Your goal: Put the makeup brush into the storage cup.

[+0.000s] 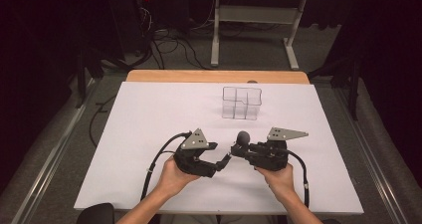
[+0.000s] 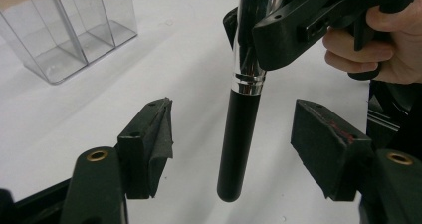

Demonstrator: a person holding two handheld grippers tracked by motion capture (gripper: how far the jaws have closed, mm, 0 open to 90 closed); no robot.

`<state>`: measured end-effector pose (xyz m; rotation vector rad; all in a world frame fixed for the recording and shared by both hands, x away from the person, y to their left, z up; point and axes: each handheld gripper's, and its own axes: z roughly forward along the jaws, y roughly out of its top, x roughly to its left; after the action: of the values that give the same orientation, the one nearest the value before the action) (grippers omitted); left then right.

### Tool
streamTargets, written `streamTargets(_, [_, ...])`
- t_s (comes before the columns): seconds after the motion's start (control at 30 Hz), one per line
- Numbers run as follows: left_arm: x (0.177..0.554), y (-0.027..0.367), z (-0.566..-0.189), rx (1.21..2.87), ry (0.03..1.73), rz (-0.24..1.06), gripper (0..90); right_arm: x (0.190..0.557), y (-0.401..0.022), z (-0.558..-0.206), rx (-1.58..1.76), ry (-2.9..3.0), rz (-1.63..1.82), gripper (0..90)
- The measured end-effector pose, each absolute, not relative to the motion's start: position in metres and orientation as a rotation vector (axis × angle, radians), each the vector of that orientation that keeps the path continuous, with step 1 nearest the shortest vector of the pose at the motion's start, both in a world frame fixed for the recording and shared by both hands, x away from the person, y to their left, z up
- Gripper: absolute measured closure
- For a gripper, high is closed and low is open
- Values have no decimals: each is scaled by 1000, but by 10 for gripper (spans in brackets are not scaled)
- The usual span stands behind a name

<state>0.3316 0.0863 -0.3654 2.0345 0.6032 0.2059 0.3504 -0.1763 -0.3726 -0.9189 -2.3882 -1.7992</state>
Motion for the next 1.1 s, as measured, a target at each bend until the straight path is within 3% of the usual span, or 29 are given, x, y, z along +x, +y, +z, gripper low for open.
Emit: streamTargets(1.1, [335,164,-350,1880,813,321,332,347,-186,-367,-938,-2437,-1807,728])
